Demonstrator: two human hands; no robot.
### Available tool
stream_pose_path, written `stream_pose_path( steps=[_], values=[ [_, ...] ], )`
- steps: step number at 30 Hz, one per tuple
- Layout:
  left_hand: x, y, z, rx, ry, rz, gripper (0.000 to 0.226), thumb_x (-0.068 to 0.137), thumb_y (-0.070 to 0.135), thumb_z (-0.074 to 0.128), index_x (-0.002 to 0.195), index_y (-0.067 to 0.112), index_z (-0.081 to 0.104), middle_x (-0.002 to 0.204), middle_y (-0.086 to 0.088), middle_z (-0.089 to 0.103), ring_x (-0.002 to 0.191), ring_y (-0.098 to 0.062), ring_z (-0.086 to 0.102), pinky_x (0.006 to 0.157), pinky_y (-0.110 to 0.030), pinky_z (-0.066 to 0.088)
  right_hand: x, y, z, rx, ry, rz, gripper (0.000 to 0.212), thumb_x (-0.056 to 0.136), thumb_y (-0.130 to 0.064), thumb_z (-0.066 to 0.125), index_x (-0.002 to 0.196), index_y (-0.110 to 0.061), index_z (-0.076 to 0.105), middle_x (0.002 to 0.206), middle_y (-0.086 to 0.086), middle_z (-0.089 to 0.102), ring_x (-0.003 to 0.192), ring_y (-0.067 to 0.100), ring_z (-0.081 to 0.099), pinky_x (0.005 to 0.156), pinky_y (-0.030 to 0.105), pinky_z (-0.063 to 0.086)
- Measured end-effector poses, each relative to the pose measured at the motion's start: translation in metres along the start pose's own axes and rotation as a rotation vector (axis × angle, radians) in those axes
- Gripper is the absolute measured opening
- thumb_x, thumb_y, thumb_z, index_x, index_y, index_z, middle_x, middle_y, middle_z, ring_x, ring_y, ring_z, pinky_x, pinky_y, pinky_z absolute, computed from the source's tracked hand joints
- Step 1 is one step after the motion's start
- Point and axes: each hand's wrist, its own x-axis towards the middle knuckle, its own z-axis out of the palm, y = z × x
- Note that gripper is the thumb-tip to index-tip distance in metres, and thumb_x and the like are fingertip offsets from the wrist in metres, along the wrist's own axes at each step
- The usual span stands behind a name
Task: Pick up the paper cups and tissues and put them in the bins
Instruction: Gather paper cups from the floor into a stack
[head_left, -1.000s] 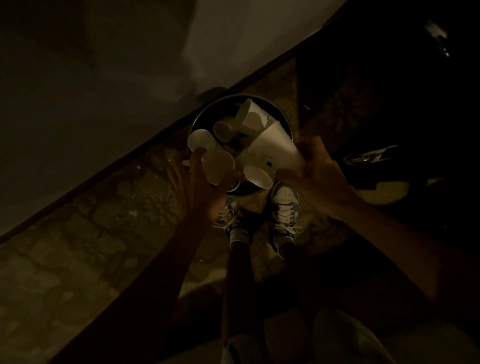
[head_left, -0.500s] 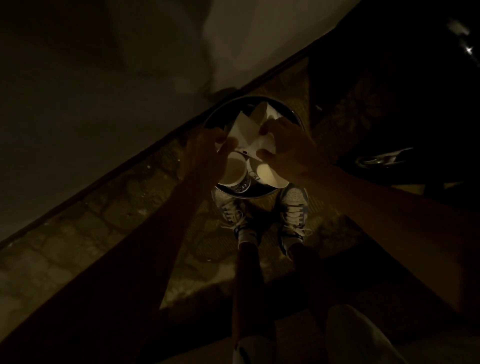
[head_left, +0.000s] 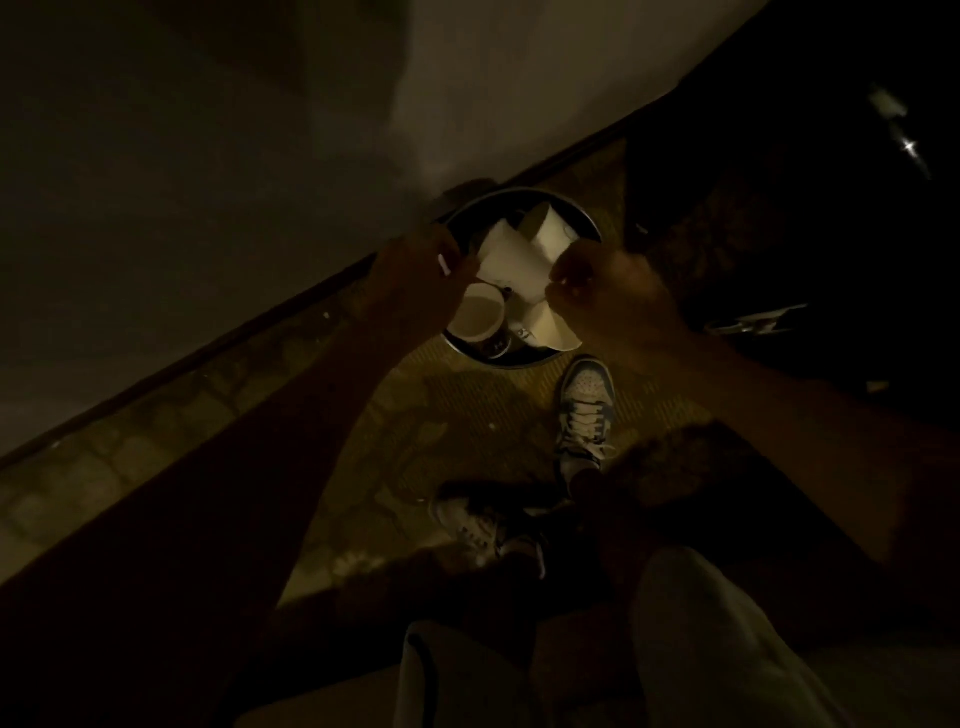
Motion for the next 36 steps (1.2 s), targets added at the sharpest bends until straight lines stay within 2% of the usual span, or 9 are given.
stream_pose_path(
  steps=[4,6,11,14,18,24,29,32,36],
  values=[
    [-0.073,0.043,-0.099,0.050,-0.035,0.135,0.025,0.093,0.033,0.062,0.077,0.016,0.057,0.068,0.005,0.048,0.063,-0.015,0.049,0.061,-0.026,0.036,-0.081,-0.072,-0.038,0.053,-0.064,-0.047,0.010,0.093,-0.035,0.059,0.094,-0.026,0.054,0.089,-0.011,0.060,0.083,0.011,0.061,0.067,0.025,0.046],
    [-0.141,0.067,-0.178,0.123,-0.009,0.185,0.037,0.092,0.041,0.057,0.064,0.019,0.047,0.065,0.000,0.050,0.061,-0.020,0.049,0.059,-0.032,0.038,-0.145,-0.134,-0.057,0.099,-0.079,-0.117,0.017,0.090,-0.042,0.060,0.092,-0.025,0.055,0.089,-0.005,0.064,0.083,0.013,0.063,0.066,0.028,0.049],
    [-0.286,0.090,-0.323,0.390,0.043,0.215,0.034,0.090,0.043,0.055,0.064,0.022,0.049,0.067,0.004,0.052,0.062,-0.015,0.047,0.057,-0.028,0.031,-0.246,-0.256,-0.074,0.107,-0.123,-0.330,0.016,0.087,-0.034,0.066,0.091,-0.021,0.059,0.072,-0.008,0.061,0.067,0.005,0.059,0.054,0.017,0.041],
    [-0.411,0.077,-0.418,0.548,0.193,0.215,0.035,0.089,0.041,0.056,0.064,0.022,0.040,0.066,0.007,0.044,0.067,-0.015,0.040,0.061,-0.029,0.028,-0.316,-0.353,-0.070,0.050,-0.173,-0.528,0.029,0.079,-0.045,0.061,0.094,-0.021,0.058,0.074,-0.004,0.063,0.070,0.007,0.059,0.061,0.016,0.042],
    [-0.569,0.041,-0.490,0.575,0.370,0.106,0.032,0.084,0.037,0.059,0.061,0.024,0.041,0.051,0.011,0.032,0.048,-0.008,0.033,0.049,-0.021,0.019,-0.385,-0.463,-0.041,-0.220,-0.290,-0.851,0.035,0.086,-0.051,0.063,0.111,-0.028,0.054,0.085,-0.013,0.056,0.075,0.008,0.056,0.072,0.027,0.047],
    [-0.737,-0.029,-0.495,0.481,0.585,-0.200,0.023,0.086,0.041,0.058,0.068,0.032,0.047,0.058,0.013,0.045,0.051,-0.007,0.048,0.046,-0.019,0.028,-0.457,-0.580,0.027,-0.436,-0.418,-1.288,0.035,0.091,-0.054,0.055,0.113,-0.027,0.054,0.091,-0.016,0.046,0.079,0.005,0.050,0.068,0.027,0.040],
    [-0.811,-0.105,-0.465,0.168,0.765,-0.472,0.042,0.090,0.034,0.066,0.063,0.042,0.035,0.058,0.023,0.036,0.056,0.000,0.041,0.058,-0.022,0.040,-0.481,-0.646,0.110,-0.598,-0.611,-1.477,0.036,0.091,-0.054,0.056,0.120,-0.034,0.051,0.089,-0.025,0.042,0.074,-0.003,0.042,0.056,0.005,0.027],
    [-0.845,-0.148,-0.450,0.042,0.825,-0.666,0.043,0.092,0.036,0.063,0.060,0.036,0.036,0.055,0.015,0.043,0.054,-0.001,0.045,0.060,-0.031,0.047,-0.487,-0.682,0.168,-0.626,-0.725,-1.520,0.035,0.088,-0.050,0.061,0.117,-0.031,0.055,0.079,-0.028,0.038,0.067,-0.007,0.041,0.057,0.007,0.027],
    [-0.867,-0.215,-0.443,-0.129,0.895,-0.848,0.027,0.093,0.048,0.055,0.072,0.031,0.053,0.063,0.012,0.053,0.061,-0.004,0.055,0.058,-0.033,0.048,-0.485,-0.730,0.255,-0.684,-0.865,-1.564,0.036,0.086,-0.054,0.060,0.115,-0.033,0.054,0.082,-0.024,0.041,0.079,0.000,0.047,0.068,0.018,0.033]
  ],
)
